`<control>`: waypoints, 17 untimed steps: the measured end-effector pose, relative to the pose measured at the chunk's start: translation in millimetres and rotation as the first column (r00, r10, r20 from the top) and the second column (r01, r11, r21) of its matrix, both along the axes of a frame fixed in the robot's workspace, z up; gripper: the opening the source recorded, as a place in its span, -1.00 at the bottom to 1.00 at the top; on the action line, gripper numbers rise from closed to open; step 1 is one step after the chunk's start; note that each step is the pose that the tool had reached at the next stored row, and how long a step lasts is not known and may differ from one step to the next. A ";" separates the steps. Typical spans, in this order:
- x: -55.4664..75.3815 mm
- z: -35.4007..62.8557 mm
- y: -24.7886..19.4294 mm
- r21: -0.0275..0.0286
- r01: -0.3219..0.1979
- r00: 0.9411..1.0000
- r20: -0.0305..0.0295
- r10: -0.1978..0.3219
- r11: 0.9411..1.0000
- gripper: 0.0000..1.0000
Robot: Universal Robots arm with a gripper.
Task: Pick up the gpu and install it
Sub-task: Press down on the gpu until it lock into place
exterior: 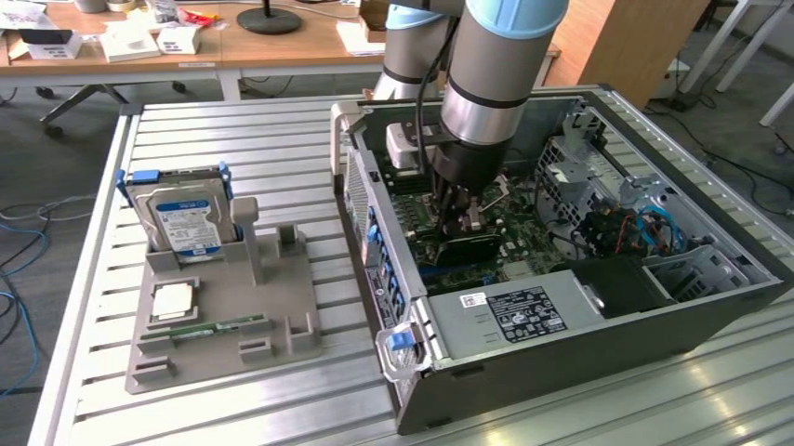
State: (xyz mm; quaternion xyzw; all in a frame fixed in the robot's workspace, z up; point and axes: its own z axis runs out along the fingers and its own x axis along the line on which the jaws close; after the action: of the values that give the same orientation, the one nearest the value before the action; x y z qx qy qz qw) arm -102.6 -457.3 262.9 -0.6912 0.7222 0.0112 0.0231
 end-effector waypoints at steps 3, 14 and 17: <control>0.0 -0.6 -0.1 0.000 0.000 1.000 0.000 0.000 1.000 -0.79; -0.2 -2.0 0.0 0.000 0.000 1.000 0.000 0.000 1.000 -0.79; -0.2 -2.0 0.0 0.000 0.000 1.000 0.000 0.000 1.000 -0.79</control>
State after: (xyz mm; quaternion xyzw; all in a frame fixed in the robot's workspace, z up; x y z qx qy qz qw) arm -102.9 -457.4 260.9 -0.6912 0.7222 0.0113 0.0232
